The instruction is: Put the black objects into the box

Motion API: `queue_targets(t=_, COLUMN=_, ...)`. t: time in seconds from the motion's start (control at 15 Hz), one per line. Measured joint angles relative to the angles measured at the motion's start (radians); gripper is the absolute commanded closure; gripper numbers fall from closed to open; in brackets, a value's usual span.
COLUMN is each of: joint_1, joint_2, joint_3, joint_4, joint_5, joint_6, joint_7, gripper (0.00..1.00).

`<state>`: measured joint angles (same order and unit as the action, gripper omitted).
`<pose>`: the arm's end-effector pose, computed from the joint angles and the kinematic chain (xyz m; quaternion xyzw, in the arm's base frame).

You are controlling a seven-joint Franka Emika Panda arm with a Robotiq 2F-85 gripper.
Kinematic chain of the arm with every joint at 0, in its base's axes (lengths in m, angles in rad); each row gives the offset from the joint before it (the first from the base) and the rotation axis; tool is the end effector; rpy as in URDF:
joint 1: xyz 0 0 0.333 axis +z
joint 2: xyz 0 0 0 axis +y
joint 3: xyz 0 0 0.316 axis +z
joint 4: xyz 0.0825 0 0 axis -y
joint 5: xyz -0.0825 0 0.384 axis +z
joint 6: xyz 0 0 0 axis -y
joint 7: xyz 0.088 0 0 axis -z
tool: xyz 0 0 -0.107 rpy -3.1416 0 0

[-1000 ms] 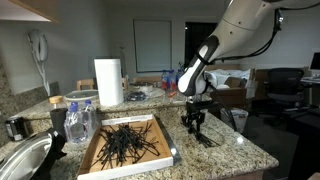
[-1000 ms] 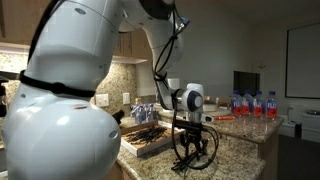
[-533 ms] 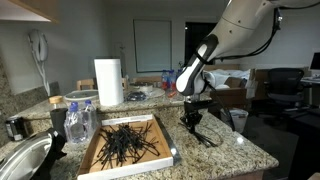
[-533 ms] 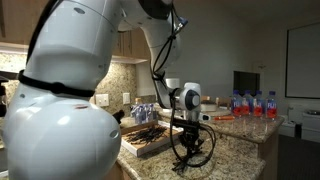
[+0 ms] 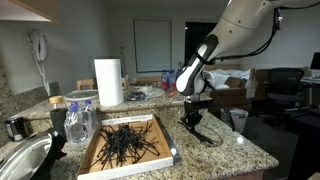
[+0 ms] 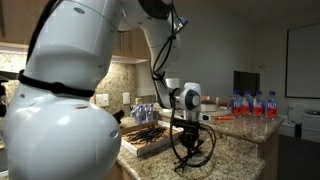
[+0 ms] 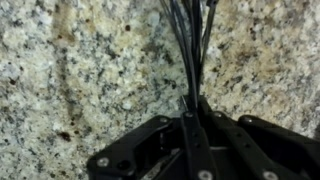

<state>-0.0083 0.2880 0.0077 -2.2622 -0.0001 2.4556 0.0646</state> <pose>0.5289 -0.0002 0.2249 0.9983 -0.0326 -0.0473 0.0004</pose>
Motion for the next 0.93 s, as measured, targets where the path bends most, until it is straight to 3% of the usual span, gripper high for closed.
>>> queue_targets(t=0.4, joint_1=-0.002, joint_2=-0.013, joint_3=0.000, joint_4=-0.008, joint_5=0.006, joint_6=-0.021, joint_7=-0.006, gripper=0.92)
queue_targets(t=0.93, joint_1=-0.030, joint_2=-0.057, joint_3=0.000, joint_4=-0.009, joint_5=0.090, joint_6=-0.074, joint_7=-0.119, gripper=0.92)
